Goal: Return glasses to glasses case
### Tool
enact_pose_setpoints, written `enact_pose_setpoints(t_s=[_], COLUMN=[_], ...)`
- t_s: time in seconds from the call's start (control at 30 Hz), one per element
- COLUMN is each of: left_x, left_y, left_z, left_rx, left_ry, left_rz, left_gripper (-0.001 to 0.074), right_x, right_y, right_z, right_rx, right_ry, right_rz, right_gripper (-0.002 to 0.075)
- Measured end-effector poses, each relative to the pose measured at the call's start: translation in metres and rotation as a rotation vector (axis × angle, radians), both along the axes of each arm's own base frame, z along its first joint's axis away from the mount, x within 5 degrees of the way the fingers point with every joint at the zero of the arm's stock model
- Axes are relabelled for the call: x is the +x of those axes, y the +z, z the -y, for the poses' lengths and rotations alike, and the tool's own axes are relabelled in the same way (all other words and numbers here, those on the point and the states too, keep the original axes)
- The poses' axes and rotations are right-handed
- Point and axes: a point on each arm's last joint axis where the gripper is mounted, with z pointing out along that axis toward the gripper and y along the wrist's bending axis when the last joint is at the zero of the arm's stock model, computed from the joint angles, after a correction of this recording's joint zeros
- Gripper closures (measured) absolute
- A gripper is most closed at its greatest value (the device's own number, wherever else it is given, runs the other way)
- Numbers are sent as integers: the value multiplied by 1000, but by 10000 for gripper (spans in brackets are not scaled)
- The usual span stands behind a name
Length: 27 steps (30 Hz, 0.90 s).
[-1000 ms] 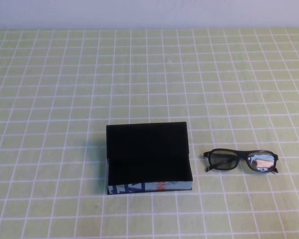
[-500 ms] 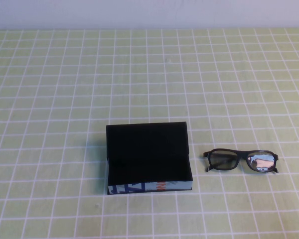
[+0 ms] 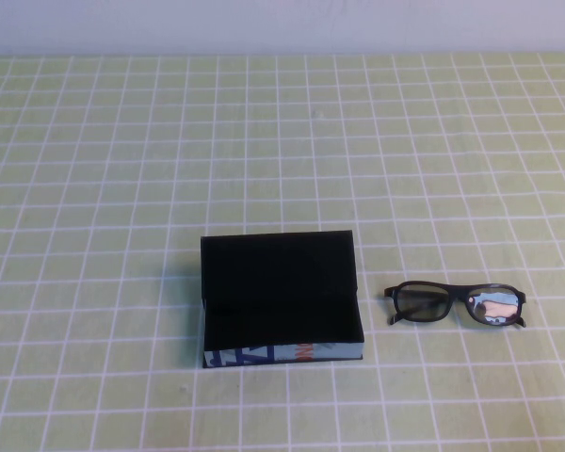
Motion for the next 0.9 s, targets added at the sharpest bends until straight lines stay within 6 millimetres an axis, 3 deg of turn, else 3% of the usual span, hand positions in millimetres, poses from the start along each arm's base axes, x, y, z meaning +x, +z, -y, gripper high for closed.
enact_pose_setpoints(t_s=[0.23, 0.6, 0.9], left_x=[3, -6, -9], left_y=[14, 68, 72], left_z=[-1, -8, -9], left_rx=[-62, -316, -329], left_ry=[26, 61, 60], left_rz=[153, 732, 791], left_gripper=[738, 738, 738], right_x=[2, -5, -6], right_y=[12, 52, 54], right_z=[3, 25, 26], right_rx=[71, 199, 204], right_ry=[-47, -267, -278], right_rz=[133, 595, 615], right_gripper=[743, 743, 743])
